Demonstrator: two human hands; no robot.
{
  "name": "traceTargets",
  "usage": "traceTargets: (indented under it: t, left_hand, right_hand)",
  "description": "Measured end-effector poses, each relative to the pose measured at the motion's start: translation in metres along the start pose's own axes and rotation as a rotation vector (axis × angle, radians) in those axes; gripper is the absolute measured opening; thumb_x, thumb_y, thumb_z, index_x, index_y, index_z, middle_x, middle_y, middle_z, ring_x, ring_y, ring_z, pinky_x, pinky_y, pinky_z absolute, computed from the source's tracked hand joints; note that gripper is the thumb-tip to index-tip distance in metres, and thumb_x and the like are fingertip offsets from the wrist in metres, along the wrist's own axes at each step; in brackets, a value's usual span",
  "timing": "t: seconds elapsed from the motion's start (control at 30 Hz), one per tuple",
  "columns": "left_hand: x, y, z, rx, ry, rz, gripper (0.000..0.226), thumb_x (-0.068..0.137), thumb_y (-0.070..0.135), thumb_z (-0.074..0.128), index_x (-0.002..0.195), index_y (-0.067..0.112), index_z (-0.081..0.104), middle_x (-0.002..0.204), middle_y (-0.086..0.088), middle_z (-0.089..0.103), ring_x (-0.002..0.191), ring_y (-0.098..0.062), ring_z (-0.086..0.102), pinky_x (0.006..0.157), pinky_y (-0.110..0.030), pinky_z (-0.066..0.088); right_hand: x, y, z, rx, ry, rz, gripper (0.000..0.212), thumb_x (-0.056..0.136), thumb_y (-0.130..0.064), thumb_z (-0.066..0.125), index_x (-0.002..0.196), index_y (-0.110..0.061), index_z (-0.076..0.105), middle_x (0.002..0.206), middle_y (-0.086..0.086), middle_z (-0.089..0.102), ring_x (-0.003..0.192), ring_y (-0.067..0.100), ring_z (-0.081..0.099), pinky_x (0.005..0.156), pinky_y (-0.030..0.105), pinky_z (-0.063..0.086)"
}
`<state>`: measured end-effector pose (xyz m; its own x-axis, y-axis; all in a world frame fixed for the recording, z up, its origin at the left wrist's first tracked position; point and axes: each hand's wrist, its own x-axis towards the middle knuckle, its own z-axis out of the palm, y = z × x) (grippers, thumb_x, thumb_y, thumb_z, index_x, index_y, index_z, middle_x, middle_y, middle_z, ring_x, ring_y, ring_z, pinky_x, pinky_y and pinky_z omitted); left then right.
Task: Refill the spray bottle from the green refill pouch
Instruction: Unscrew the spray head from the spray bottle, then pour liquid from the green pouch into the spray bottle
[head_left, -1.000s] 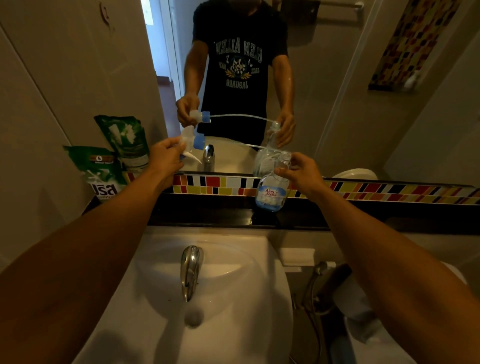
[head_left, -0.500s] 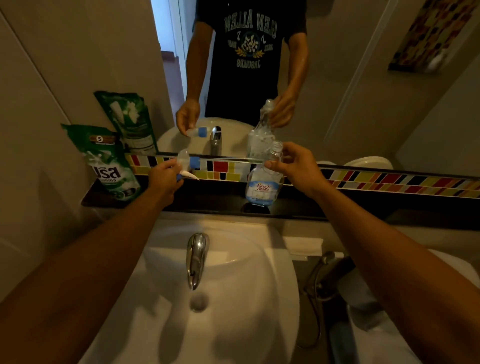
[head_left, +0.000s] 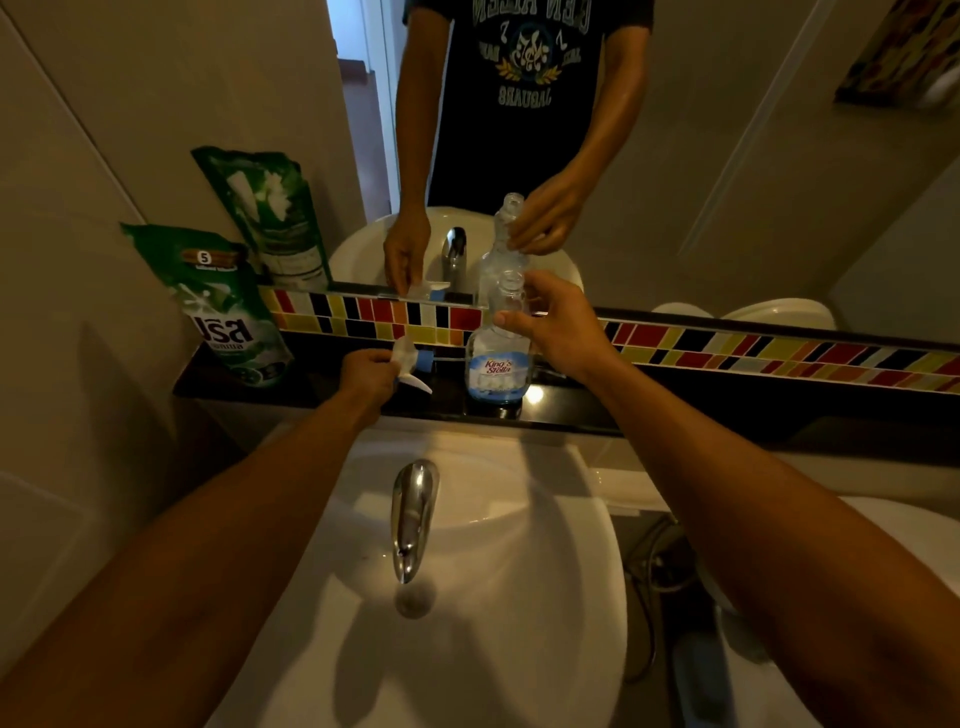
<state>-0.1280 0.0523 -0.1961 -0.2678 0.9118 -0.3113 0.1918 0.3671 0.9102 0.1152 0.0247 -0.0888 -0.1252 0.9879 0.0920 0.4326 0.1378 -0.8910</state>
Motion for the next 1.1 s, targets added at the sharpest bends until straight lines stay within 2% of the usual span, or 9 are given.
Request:
traceTargets:
  t: [0.1, 0.2, 0.3, 0.43, 0.57, 0.63, 0.73, 0.93, 1.1]
  left_hand:
    - [0.005, -0.006, 0.002, 0.107, -0.014, 0.035, 0.022, 0.096, 0.008, 0.059, 0.114, -0.002, 0.067, 0.108, -0.024, 0.065, 0.077, -0.024, 0.058, 0.061, -0.027, 0.046]
    - [0.006, -0.011, 0.005, 0.131, 0.000, 0.035, 0.018, 0.097, 0.017, 0.058, 0.108, 0.006, 0.067, 0.104, -0.018, 0.066, 0.070, -0.017, 0.055, 0.056, -0.025, 0.042]
    - [0.008, -0.015, 0.007, 0.171, 0.008, 0.029, 0.015, 0.098, 0.015, 0.056, 0.106, 0.007, 0.066, 0.104, -0.017, 0.065, 0.081, -0.023, 0.061, 0.063, -0.028, 0.046]
    - [0.008, -0.019, 0.007, 0.253, 0.030, 0.046, 0.015, 0.097, 0.003, 0.052, 0.106, 0.002, 0.064, 0.109, -0.020, 0.063, 0.102, -0.033, 0.063, 0.076, -0.034, 0.050]
    - [0.001, -0.016, 0.006, 0.248, 0.057, 0.081, 0.019, 0.098, 0.004, 0.050, 0.112, 0.001, 0.063, 0.114, -0.021, 0.063, 0.105, -0.035, 0.063, 0.086, -0.040, 0.054]
    - [-0.007, -0.013, 0.002, 0.214, 0.078, 0.120, 0.025, 0.099, 0.005, 0.051, 0.122, 0.003, 0.060, 0.117, -0.018, 0.063, 0.099, -0.030, 0.065, 0.086, -0.039, 0.056]
    - [-0.021, -0.009, -0.013, 0.197, 0.132, 0.244, 0.027, 0.096, 0.009, 0.058, 0.122, 0.004, 0.061, 0.100, -0.006, 0.064, 0.078, -0.010, 0.062, 0.063, -0.011, 0.047]
    - [-0.041, 0.002, -0.074, 0.282, 0.182, 0.405, 0.028, 0.093, 0.015, 0.060, 0.119, 0.008, 0.066, 0.099, -0.010, 0.069, 0.093, -0.023, 0.064, 0.087, -0.037, 0.053]
    - [-0.045, 0.009, -0.139, 0.302, 0.305, 0.435, 0.023, 0.090, 0.022, 0.057, 0.107, 0.015, 0.071, 0.100, -0.009, 0.072, 0.092, -0.028, 0.065, 0.081, -0.038, 0.055]
  right_hand:
    - [0.004, 0.004, 0.005, -0.022, 0.016, -0.015, 0.044, 0.094, -0.014, 0.075, 0.135, -0.017, 0.060, 0.120, -0.007, 0.069, 0.107, 0.004, 0.066, 0.087, 0.020, 0.053]
    - [0.005, 0.014, 0.010, -0.064, 0.048, -0.012, 0.055, 0.093, -0.009, 0.077, 0.143, -0.017, 0.056, 0.129, -0.004, 0.067, 0.114, 0.009, 0.063, 0.093, 0.025, 0.054]
    - [-0.001, 0.024, 0.015, -0.049, 0.046, 0.028, 0.067, 0.093, -0.006, 0.075, 0.153, -0.020, 0.049, 0.144, 0.004, 0.063, 0.129, 0.016, 0.060, 0.101, 0.039, 0.058]
    - [-0.014, 0.034, 0.023, -0.045, 0.145, 0.021, 0.075, 0.091, -0.010, 0.079, 0.156, -0.026, 0.044, 0.151, 0.002, 0.056, 0.132, 0.009, 0.055, 0.101, 0.036, 0.059]
    - [-0.038, 0.039, 0.036, -0.092, 0.351, -0.014, 0.063, 0.092, -0.020, 0.080, 0.146, -0.027, 0.049, 0.139, -0.005, 0.055, 0.110, -0.001, 0.059, 0.084, 0.011, 0.054]
    - [-0.050, 0.039, 0.045, -0.100, 0.425, -0.035, 0.051, 0.092, -0.021, 0.079, 0.136, -0.025, 0.054, 0.126, -0.001, 0.060, 0.104, 0.006, 0.063, 0.079, 0.014, 0.058]
    - [-0.061, 0.033, 0.063, -0.087, 0.401, -0.042, 0.035, 0.095, -0.022, 0.076, 0.123, -0.023, 0.056, 0.117, 0.001, 0.063, 0.101, 0.012, 0.068, 0.079, 0.025, 0.064]
    - [-0.052, 0.003, 0.117, -0.014, 0.307, -0.048, 0.018, 0.098, -0.020, 0.069, 0.113, -0.025, 0.060, 0.098, -0.003, 0.063, 0.086, 0.014, 0.067, 0.076, 0.031, 0.060]
    - [-0.031, -0.031, 0.161, -0.002, 0.212, -0.070, 0.018, 0.100, -0.017, 0.063, 0.117, -0.023, 0.061, 0.093, -0.003, 0.067, 0.077, 0.013, 0.070, 0.068, 0.028, 0.060]
